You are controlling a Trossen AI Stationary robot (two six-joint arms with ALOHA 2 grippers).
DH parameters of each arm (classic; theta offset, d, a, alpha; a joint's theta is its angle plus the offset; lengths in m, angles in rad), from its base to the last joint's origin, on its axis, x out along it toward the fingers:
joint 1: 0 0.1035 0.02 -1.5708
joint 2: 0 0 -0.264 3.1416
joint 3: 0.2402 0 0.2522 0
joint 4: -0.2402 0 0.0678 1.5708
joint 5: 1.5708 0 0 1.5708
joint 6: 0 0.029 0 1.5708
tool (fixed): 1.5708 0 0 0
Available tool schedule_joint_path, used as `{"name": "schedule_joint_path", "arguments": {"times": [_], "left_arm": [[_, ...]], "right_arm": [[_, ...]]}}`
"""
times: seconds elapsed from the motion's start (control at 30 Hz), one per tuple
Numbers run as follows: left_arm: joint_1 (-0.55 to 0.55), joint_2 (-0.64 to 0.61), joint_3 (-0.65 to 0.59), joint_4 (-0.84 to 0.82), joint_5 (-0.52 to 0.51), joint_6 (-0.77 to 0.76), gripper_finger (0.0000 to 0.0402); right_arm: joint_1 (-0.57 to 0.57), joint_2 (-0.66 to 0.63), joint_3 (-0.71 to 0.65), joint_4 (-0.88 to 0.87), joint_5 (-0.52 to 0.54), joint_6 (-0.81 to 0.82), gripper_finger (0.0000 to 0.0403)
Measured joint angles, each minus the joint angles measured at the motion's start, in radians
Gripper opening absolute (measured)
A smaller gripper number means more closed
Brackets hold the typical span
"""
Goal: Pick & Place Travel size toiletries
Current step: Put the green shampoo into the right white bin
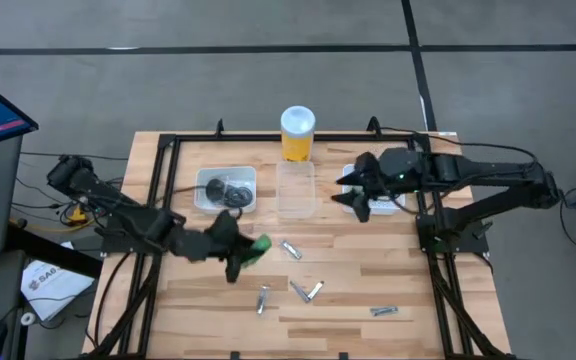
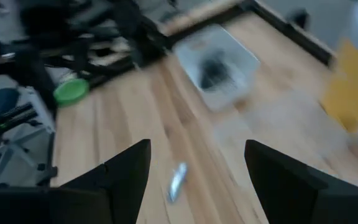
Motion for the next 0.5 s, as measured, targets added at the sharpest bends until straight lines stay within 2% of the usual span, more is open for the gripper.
{"name": "schedule_joint_path", "arguments": {"times": [0.07,0.23,0.4,0.5], "left_arm": [[0.033,-0.025,0.0,0.061,0.0,0.082,0.0105],[0.101,-0.051,0.001,0.238,0.001,0.28,0.0105],[0.162,-0.05,0.002,0.382,0.042,0.383,0.0105],[0.186,-0.049,0.002,0.471,0.061,0.427,0.0105]], "right_arm": [[0.023,0.029,0.0,0.075,-0.011,-0.044,0.0253],[0.054,0.112,0.0,0.321,-0.116,-0.089,0.0257],[0.051,0.199,0.0,0.508,-0.209,-0.096,0.028],[0.05,0.239,0.0,0.551,-0.216,-0.096,0.0302]]}}
